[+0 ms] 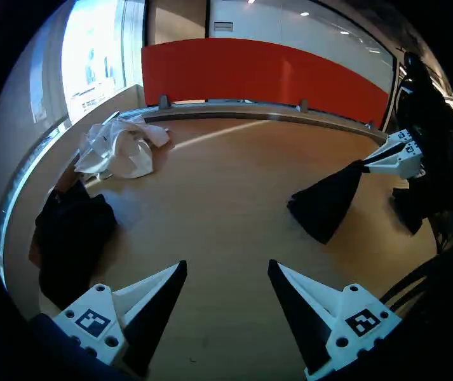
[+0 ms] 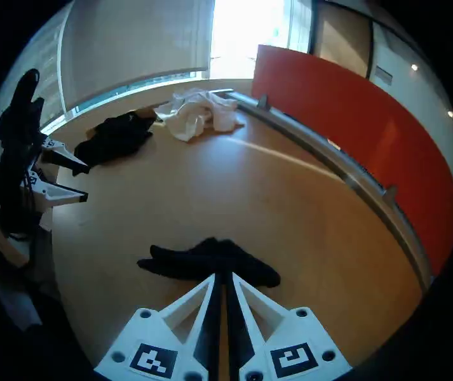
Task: Fold towel
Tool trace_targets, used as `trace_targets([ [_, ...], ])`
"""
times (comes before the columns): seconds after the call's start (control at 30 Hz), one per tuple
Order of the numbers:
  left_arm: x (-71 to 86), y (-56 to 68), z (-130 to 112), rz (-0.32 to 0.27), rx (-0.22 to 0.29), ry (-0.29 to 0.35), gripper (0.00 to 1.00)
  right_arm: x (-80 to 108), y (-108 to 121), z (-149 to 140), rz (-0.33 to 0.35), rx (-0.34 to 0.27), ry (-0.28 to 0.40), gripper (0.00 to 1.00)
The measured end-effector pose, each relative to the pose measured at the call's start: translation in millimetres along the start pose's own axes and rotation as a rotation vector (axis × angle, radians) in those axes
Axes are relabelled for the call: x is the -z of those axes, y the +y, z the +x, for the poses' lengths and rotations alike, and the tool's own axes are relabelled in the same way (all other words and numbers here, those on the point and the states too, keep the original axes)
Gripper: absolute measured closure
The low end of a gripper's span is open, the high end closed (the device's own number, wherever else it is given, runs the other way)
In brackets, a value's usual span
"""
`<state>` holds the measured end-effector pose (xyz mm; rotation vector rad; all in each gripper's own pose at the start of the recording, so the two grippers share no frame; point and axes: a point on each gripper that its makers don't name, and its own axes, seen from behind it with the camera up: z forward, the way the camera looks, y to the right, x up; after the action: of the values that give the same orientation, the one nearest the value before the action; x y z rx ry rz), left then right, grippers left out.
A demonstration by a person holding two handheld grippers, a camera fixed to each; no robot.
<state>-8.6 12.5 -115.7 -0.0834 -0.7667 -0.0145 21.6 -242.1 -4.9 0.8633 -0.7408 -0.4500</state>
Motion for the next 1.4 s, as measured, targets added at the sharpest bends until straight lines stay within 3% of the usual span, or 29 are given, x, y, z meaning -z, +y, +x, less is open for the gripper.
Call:
trace_targets([
  [0.27, 0.2, 7.2, 7, -0.014, -0.014, 0.009, 0.05, 36.2, 24, 20, -0.043, -0.012, 0.029, 0.96],
  [0.6, -2.3, 19.3, 17, -0.031, -0.027, 0.019, 0.05, 77.3, 67, 3, -0.116, -0.056, 0.037, 0.96],
  [0.93, -8.4, 33.6, 23, -0.042, -0.056, 0.015, 0.05, 121.7, 116, -35, -0.186, -0.099, 0.013, 0.96],
  [1.4, -15.2, 58.4, 27, -0.051, -0.086, 0.001, 0.06, 179.9, 182, -112, -0.268, -0.14, -0.067, 0.96],
])
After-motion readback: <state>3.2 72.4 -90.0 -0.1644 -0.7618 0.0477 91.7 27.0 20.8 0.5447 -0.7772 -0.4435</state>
